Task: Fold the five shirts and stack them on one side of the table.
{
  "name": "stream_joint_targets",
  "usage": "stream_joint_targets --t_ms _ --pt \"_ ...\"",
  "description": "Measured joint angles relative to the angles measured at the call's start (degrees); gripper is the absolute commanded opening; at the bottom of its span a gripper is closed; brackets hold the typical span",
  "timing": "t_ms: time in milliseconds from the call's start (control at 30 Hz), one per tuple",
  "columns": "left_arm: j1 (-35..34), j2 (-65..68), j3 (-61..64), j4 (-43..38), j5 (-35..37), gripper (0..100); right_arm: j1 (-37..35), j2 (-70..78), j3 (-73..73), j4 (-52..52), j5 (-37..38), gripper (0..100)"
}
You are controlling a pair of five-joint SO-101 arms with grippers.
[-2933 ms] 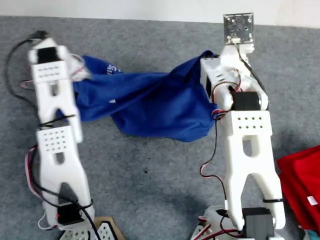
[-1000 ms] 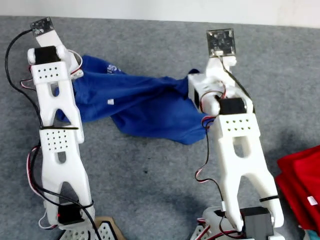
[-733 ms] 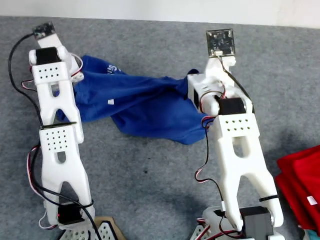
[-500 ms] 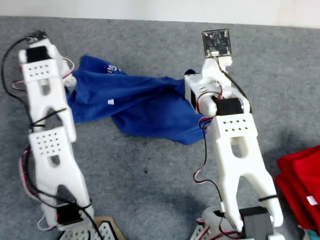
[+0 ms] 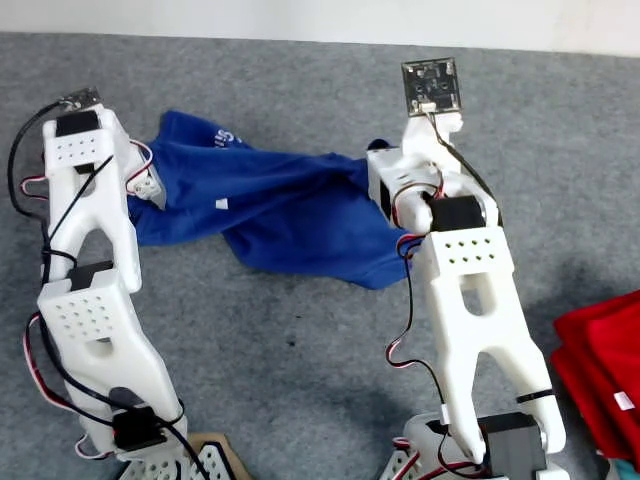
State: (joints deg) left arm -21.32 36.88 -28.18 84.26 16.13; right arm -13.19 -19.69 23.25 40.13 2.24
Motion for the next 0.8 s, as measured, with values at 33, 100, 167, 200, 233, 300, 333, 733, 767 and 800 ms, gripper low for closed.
stream_joint_targets --t_ms 33,100,167,200,233,300,333,733,767,800 --pt "0.0 0.0 0.8 -1.4 0.0 18 0.0 0.0 0.0 0.0 0.0 0.7" --pt "0.0 0.0 2.2 -4.0 0.0 18 0.0 0.0 0.0 0.0 0.0 0.7" --pt "0.0 0.0 2.7 -5.4 0.0 18 0.0 0.0 0.0 0.0 0.0 0.7" --pt "0.1 0.0 2.7 -5.7 0.0 18 0.0 0.0 0.0 0.0 0.0 0.7" --pt "0.3 0.0 2.7 -5.8 0.0 18 0.0 0.0 0.0 0.0 0.0 0.7" --pt "0.7 0.3 2.7 -6.1 0.0 18 0.0 0.0 0.0 0.0 0.0 0.7" --pt "1.0 1.0 2.6 -6.1 0.0 18 0.0 0.0 0.0 0.0 0.0 0.7" --pt "2.5 2.5 3.0 -6.1 0.1 4 0.0 0.0 0.0 0.0 0.0 0.7" --pt "2.5 2.5 3.0 -6.1 0.1 3 0.0 0.0 0.0 0.0 0.0 0.7" --pt "2.6 2.5 3.0 -6.1 0.1 3 0.0 0.0 0.0 0.0 0.0 0.7"
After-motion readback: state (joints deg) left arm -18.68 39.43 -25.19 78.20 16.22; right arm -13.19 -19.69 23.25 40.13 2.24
